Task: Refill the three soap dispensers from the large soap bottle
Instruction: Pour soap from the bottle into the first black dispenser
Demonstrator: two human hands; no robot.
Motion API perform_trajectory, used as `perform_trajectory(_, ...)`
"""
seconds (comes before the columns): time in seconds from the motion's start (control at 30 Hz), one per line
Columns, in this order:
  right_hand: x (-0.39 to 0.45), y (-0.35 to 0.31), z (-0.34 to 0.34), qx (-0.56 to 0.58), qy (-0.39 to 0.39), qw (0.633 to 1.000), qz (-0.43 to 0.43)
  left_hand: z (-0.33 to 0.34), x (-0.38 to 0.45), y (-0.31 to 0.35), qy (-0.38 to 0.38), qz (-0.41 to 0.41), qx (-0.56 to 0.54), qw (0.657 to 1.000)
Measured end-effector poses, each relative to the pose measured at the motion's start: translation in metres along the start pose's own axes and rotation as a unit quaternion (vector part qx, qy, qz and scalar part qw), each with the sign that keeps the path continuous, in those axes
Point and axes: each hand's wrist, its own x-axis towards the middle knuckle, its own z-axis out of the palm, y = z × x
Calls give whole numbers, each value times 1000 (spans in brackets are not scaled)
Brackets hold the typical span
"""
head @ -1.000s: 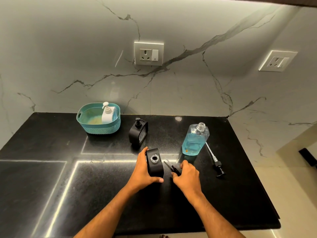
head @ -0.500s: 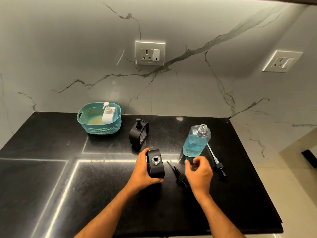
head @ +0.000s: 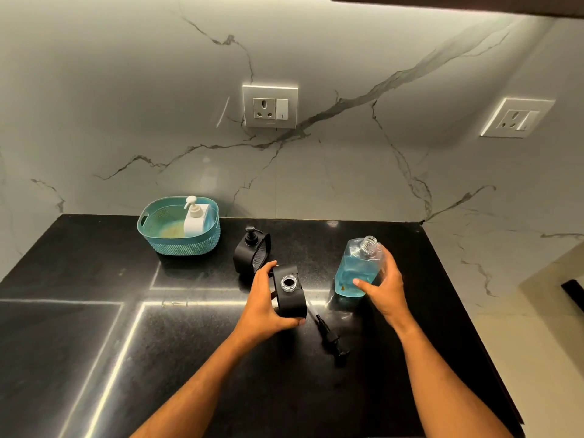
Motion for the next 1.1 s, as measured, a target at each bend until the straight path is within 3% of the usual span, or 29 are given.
perform_trajectory(0.67, -14, -3, 24, -19, 96, 995, 2, 15, 9, 11, 4, -1, 20, 1000)
perform_trajectory(1.1, -21, -58, 46, -58, 145, 976, -150, -10, 0, 35, 35, 35, 30, 998)
